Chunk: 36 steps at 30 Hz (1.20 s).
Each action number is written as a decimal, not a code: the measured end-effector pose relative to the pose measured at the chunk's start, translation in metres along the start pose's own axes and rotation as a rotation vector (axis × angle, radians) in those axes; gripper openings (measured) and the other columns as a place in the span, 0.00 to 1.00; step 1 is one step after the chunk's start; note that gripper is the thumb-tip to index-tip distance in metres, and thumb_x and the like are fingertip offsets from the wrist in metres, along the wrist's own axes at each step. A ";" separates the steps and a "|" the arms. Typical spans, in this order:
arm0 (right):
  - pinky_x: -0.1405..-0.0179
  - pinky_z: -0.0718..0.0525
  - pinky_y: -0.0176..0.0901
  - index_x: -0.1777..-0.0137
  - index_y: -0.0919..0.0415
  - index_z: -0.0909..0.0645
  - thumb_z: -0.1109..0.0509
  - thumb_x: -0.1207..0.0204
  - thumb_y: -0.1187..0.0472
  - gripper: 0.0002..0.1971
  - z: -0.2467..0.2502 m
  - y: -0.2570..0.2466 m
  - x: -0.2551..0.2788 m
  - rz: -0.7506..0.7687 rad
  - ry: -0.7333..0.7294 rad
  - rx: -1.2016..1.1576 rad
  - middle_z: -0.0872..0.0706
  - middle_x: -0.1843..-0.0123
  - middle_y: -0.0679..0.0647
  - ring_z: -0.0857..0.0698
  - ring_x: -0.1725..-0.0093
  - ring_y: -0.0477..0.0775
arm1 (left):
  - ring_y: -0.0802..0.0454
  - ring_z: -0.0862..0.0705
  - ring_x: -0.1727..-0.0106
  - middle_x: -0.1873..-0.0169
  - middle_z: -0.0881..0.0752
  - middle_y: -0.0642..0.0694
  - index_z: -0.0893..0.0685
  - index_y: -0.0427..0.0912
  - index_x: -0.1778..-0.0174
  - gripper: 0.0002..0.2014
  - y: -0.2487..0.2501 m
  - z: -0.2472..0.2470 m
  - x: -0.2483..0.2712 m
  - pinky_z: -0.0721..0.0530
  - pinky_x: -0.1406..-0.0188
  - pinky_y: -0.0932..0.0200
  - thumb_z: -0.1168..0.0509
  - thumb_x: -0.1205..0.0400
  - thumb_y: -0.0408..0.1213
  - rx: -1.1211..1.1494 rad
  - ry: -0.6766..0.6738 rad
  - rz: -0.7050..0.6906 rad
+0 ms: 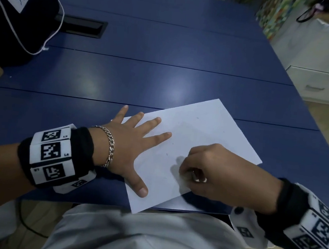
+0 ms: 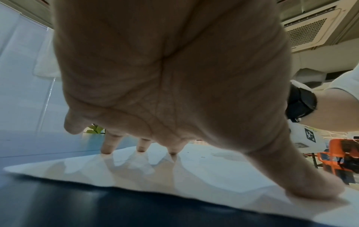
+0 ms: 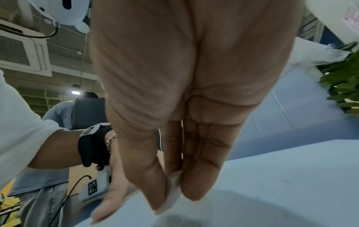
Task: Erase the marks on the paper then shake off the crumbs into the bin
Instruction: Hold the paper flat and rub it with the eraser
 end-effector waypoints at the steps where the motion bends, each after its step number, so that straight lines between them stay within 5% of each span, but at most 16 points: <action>1: 0.56 0.16 0.42 0.52 0.48 0.13 0.29 0.22 0.55 0.03 -0.002 0.002 0.002 -0.017 -0.002 -0.006 0.18 0.57 0.42 0.18 0.59 0.45 | 0.34 0.68 0.10 0.11 0.73 0.49 0.79 0.71 0.18 0.73 0.001 -0.001 0.001 0.72 0.20 0.19 0.42 0.48 0.94 -0.005 0.004 0.006; 6: 0.56 0.17 0.37 0.51 0.46 0.11 0.27 0.22 0.51 0.04 0.000 0.016 -0.003 -0.076 0.033 0.034 0.15 0.56 0.41 0.19 0.59 0.42 | 0.35 0.63 0.11 0.11 0.58 0.43 0.72 0.69 0.14 0.66 -0.001 0.004 0.010 0.75 0.20 0.22 0.47 0.41 0.93 -0.038 0.021 0.045; 12: 0.54 0.14 0.37 0.49 0.47 0.09 0.26 0.21 0.53 0.05 0.019 0.040 -0.014 -0.169 0.081 0.053 0.13 0.54 0.39 0.15 0.56 0.41 | 0.37 0.71 0.10 0.10 0.59 0.46 0.70 0.63 0.11 0.61 -0.003 0.008 0.029 0.75 0.19 0.23 0.52 0.33 0.89 -0.125 -0.052 0.069; 15: 0.58 0.18 0.30 0.48 0.48 0.08 0.24 0.21 0.54 0.05 0.020 0.049 -0.023 -0.205 0.125 0.022 0.13 0.55 0.38 0.16 0.57 0.38 | 0.39 0.71 0.10 0.10 0.58 0.46 0.67 0.59 0.09 0.60 0.003 0.010 0.040 0.73 0.16 0.26 0.53 0.30 0.88 -0.142 -0.091 0.052; 19: 0.58 0.17 0.31 0.48 0.49 0.08 0.24 0.20 0.54 0.05 0.020 0.050 -0.027 -0.182 0.152 0.000 0.13 0.56 0.39 0.15 0.58 0.38 | 0.40 0.67 0.09 0.10 0.56 0.46 0.51 0.54 0.09 0.57 0.012 0.019 0.038 0.65 0.12 0.31 0.50 0.29 0.86 -0.099 -0.002 0.023; 24: 0.54 0.13 0.33 0.47 0.48 0.07 0.20 0.22 0.54 0.06 0.028 0.052 -0.012 -0.207 0.209 -0.111 0.09 0.57 0.37 0.12 0.57 0.36 | 0.38 0.69 0.09 0.09 0.70 0.50 0.65 0.57 0.09 0.63 0.018 0.031 0.006 0.61 0.10 0.34 0.45 0.31 0.87 0.050 0.100 -0.036; 28: 0.54 0.16 0.29 0.45 0.47 0.08 0.25 0.18 0.51 0.07 0.018 0.042 -0.009 -0.145 0.158 -0.028 0.10 0.55 0.38 0.13 0.58 0.38 | 0.30 0.68 0.10 0.11 0.74 0.50 0.71 0.65 0.11 0.67 0.025 0.034 -0.026 0.60 0.13 0.25 0.41 0.38 0.89 0.074 0.067 -0.070; 33: 0.56 0.15 0.45 0.51 0.52 0.11 0.28 0.19 0.54 0.05 0.012 0.042 -0.018 -0.170 0.185 0.061 0.15 0.57 0.44 0.17 0.61 0.46 | 0.23 0.64 0.11 0.11 0.75 0.51 0.76 0.73 0.17 0.72 0.033 0.027 -0.040 0.58 0.22 0.10 0.36 0.46 0.90 0.074 -0.014 0.005; 36: 0.61 0.19 0.44 0.56 0.53 0.12 0.27 0.23 0.58 0.02 0.007 0.032 -0.014 -0.082 0.116 0.066 0.18 0.60 0.45 0.20 0.63 0.47 | 0.22 0.63 0.11 0.11 0.75 0.52 0.76 0.73 0.17 0.73 0.035 0.027 -0.039 0.58 0.24 0.08 0.35 0.46 0.90 0.073 -0.014 0.022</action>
Point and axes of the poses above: each hand's wrist, its own x-axis away from the middle knuckle, its own z-axis out of the back of the hand, y = z × x, the point moved 1 cm from there along -x, towards the middle knuckle
